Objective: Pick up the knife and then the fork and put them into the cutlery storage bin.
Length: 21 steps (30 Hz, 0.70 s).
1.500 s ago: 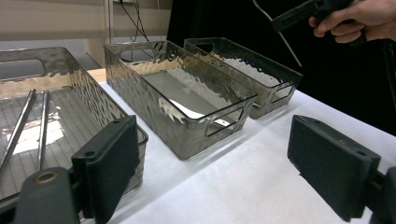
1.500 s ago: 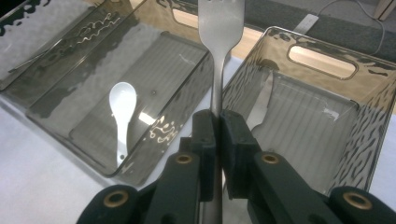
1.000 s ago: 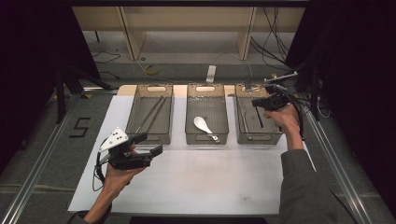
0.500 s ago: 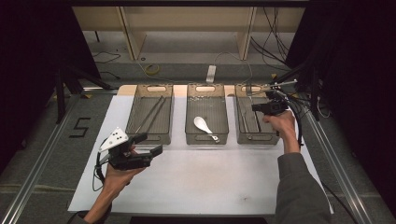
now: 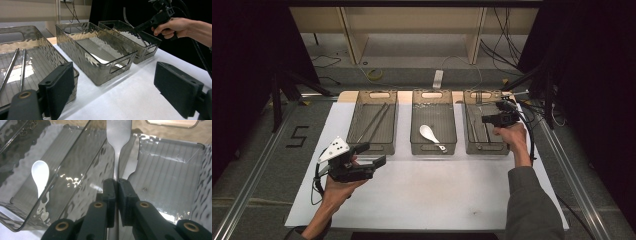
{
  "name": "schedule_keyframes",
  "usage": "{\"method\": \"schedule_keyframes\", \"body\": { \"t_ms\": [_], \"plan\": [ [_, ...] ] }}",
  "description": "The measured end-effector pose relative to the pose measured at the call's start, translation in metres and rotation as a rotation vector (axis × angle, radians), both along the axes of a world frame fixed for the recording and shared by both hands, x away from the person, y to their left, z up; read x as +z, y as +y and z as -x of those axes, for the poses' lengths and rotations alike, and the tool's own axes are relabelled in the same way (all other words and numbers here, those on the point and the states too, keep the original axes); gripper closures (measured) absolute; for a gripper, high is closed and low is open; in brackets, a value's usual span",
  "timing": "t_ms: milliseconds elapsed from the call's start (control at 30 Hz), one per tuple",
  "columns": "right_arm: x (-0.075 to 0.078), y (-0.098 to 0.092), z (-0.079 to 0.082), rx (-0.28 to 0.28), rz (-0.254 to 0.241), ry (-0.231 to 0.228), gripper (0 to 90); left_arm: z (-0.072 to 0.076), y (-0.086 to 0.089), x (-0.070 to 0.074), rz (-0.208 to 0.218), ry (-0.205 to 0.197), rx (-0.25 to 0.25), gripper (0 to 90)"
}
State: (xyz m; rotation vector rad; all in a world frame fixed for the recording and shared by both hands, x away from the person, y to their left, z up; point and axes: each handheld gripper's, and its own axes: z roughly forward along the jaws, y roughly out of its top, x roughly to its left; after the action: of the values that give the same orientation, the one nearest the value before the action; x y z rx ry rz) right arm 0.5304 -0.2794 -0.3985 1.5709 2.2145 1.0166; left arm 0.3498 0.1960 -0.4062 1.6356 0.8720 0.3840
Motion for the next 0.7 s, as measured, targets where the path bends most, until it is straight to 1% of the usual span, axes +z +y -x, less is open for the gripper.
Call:
{"method": "schedule_keyframes", "body": {
  "t_ms": [267,533,633,700],
  "plan": [
    [-0.003,0.004,-0.001,0.006,0.003,0.003,85.3,0.0,0.0,0.0,0.0,0.0,0.0,16.0],
    [-0.009,0.009,-0.002,0.01,0.007,0.019,85.3,0.0,0.0,0.0,0.001,0.0,0.0,15.9],
    [-0.01,0.012,-0.003,0.013,0.027,0.024,85.2,0.0,0.0,0.0,0.001,0.0,-0.001,15.9],
    [-0.011,0.013,-0.003,0.018,0.03,0.026,85.2,0.0,0.0,0.0,0.001,0.0,-0.001,15.9]
  ]
}}
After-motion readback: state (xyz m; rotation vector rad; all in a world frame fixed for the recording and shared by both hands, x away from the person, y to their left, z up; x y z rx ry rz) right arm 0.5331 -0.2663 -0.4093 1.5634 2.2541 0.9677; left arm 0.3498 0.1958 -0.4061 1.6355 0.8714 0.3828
